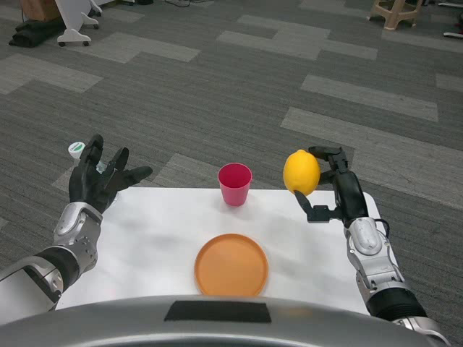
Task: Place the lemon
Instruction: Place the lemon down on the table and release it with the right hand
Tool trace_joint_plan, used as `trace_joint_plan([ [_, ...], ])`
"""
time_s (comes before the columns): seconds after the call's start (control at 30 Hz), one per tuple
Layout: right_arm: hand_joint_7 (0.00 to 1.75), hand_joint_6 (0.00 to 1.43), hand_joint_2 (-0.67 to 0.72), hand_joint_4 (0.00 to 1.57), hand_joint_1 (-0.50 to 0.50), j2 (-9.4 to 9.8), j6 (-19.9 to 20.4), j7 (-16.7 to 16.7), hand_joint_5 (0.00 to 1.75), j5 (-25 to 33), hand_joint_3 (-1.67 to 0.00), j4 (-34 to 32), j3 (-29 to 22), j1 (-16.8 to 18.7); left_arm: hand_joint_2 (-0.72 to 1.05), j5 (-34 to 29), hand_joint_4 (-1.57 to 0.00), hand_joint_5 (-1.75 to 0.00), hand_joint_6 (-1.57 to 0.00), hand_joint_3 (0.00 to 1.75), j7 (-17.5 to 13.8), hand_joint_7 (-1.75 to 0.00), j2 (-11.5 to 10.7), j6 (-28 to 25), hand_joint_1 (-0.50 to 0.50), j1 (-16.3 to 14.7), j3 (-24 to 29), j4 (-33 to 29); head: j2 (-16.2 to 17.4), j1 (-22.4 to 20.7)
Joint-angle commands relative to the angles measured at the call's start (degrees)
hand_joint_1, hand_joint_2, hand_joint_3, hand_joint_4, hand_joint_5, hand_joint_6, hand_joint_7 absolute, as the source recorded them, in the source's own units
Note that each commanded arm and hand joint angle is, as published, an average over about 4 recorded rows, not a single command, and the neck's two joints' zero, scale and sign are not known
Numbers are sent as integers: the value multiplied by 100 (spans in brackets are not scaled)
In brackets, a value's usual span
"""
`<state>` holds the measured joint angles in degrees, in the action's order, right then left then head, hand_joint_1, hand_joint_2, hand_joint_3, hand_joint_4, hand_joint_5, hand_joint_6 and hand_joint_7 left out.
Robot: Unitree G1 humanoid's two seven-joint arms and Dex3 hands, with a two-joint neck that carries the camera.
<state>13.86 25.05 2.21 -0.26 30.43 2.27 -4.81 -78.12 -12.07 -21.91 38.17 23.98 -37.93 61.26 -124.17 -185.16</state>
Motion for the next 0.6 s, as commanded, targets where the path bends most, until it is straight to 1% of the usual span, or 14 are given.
trace_joint_plan([
  [0.03,154,17,-54,0,-42,69,106,16,175,57,-143,86,98,24,105,16,-4,0,0,9,-23,0,-76,7,50,32,18,26,14,5],
  [0.33,154,16,-54,0,-42,82,106,-71,175,61,-143,354,239,86,105,16,-4,0,0,9,-23,0,-85,-2,50,58,-4,35,160,78],
  [0.6,154,14,-54,0,-42,108,97,-111,175,61,-143,754,375,86,105,16,-5,0,0,9,-23,0,-94,-2,50,67,-13,44,218,84],
])
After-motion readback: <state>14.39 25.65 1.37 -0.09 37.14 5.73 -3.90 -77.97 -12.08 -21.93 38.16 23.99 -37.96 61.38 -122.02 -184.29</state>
